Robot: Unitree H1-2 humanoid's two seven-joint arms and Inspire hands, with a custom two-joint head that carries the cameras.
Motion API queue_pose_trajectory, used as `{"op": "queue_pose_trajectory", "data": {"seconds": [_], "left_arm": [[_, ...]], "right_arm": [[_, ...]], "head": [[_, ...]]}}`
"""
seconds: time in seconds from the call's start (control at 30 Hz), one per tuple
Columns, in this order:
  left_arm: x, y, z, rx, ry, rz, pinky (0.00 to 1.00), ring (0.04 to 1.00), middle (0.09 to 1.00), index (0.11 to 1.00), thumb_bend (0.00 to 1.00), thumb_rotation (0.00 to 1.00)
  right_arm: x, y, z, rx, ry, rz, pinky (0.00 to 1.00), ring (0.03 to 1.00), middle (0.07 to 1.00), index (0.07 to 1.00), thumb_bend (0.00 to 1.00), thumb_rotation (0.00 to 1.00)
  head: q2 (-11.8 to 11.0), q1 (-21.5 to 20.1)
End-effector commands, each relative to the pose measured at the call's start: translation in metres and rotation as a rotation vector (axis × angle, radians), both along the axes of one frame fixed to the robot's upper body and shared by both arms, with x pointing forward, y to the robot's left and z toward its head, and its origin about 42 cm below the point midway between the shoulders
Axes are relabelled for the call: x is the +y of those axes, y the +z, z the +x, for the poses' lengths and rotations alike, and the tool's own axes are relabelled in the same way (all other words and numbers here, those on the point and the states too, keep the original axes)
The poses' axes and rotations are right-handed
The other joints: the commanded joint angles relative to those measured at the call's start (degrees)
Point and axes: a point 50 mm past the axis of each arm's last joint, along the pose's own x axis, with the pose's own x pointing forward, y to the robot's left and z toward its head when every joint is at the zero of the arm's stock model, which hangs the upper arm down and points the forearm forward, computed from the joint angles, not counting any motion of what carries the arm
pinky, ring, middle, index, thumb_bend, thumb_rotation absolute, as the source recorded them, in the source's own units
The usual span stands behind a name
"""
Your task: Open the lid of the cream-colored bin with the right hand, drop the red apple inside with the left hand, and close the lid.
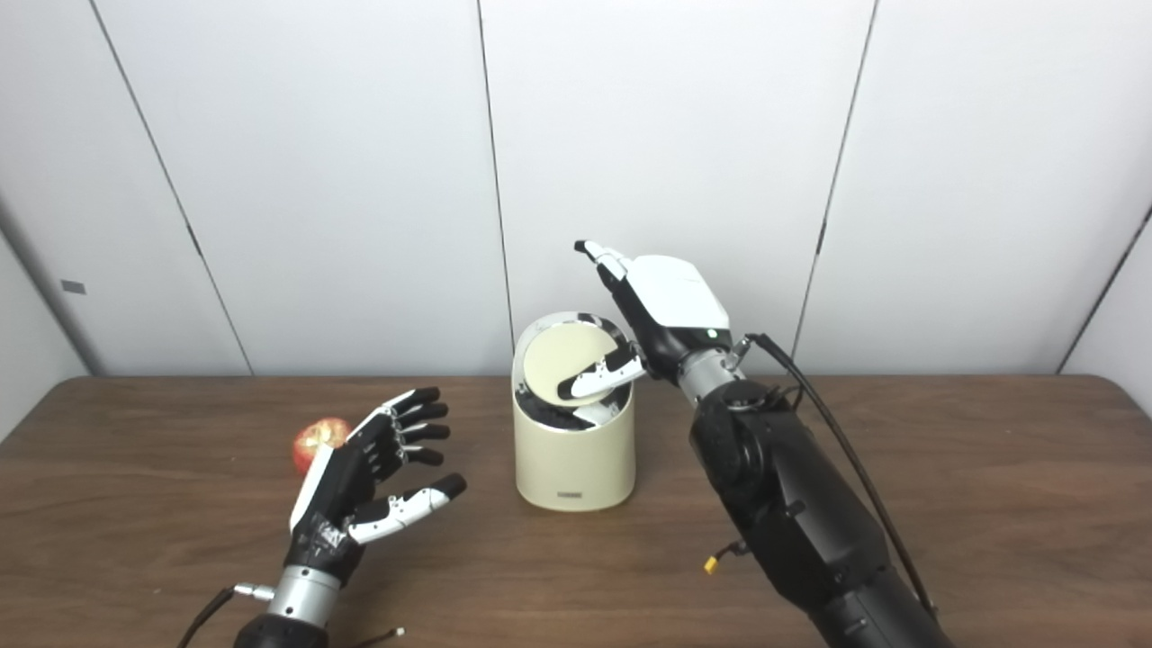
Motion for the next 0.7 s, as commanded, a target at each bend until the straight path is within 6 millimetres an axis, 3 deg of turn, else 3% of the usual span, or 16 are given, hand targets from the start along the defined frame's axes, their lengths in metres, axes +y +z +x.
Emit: {"op": "queue_pose_trajectory", "data": {"seconds": [0.0,0.23,0.67], "left_arm": [[-0.001,0.023,0.006,-0.084,-0.008,0.000,0.62,0.727,0.792,0.825,0.74,0.14],[0.001,0.024,0.006,-0.091,-0.006,0.002,0.61,0.712,0.788,0.822,0.73,0.12],[0.004,0.024,0.006,-0.091,-0.003,0.007,0.61,0.705,0.789,0.826,0.73,0.13]], "right_arm": [[-0.008,0.005,0.005,-0.006,-0.055,-0.095,0.68,0.836,0.929,0.956,0.95,0.21],[-0.006,-0.002,0.002,0.038,-0.077,-0.170,0.72,0.847,0.938,0.946,0.95,0.13],[-0.006,-0.015,-0.002,0.087,-0.076,-0.211,0.73,0.860,0.936,0.954,0.93,0.17]], "head": [[0.09,-0.02],[0.28,0.04],[0.34,0.15]]}}
